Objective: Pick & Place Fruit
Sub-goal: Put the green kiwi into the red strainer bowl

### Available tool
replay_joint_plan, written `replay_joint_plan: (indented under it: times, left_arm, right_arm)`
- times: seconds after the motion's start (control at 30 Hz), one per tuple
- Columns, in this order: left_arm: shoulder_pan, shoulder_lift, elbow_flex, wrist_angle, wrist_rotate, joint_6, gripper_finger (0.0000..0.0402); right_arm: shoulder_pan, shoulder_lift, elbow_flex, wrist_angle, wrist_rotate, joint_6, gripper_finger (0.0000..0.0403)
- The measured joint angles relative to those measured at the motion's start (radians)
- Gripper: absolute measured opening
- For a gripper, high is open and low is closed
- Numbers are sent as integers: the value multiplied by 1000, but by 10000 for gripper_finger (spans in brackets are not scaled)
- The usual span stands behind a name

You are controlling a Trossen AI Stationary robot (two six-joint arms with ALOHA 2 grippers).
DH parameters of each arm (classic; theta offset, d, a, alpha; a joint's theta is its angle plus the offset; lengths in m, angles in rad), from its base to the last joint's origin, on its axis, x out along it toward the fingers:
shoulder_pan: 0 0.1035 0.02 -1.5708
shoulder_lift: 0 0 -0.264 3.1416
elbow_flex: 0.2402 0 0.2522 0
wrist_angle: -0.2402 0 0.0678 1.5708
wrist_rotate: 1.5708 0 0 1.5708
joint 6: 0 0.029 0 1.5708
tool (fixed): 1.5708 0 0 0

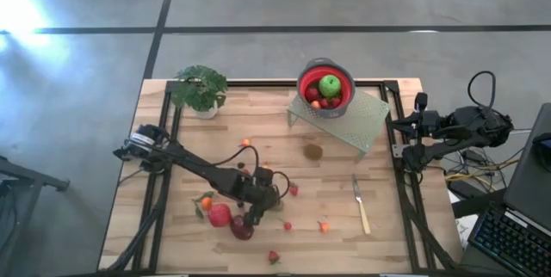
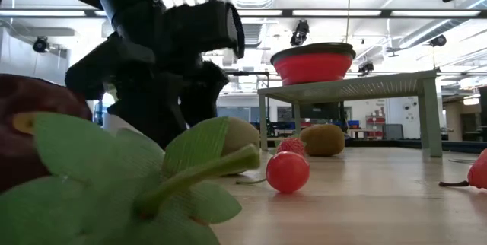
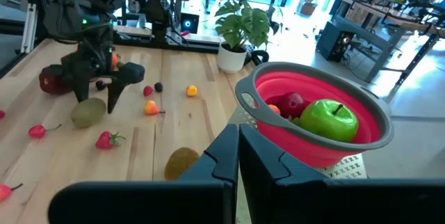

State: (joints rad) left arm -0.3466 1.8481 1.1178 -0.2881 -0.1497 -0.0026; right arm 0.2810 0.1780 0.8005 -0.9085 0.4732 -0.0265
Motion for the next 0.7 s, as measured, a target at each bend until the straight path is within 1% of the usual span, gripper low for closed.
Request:
replay_joint_plan:
  times: [0.17, 0.33, 0.53, 0.7]
  left_arm:
    - [0, 0, 5, 0, 1, 151, 282]
    - [0, 0, 11, 0, 1, 243, 282]
    - [0, 0, 12, 2, 2, 300, 276]
    - [9, 0, 15, 41, -3, 332, 253]
  right_arm:
    - [0, 0, 0, 0, 0, 0, 8]
    - [0, 0, 0, 0, 0, 0, 8]
    - [0, 0, 0, 0, 0, 0, 8]
    - [0, 0, 0, 0, 0, 0, 8]
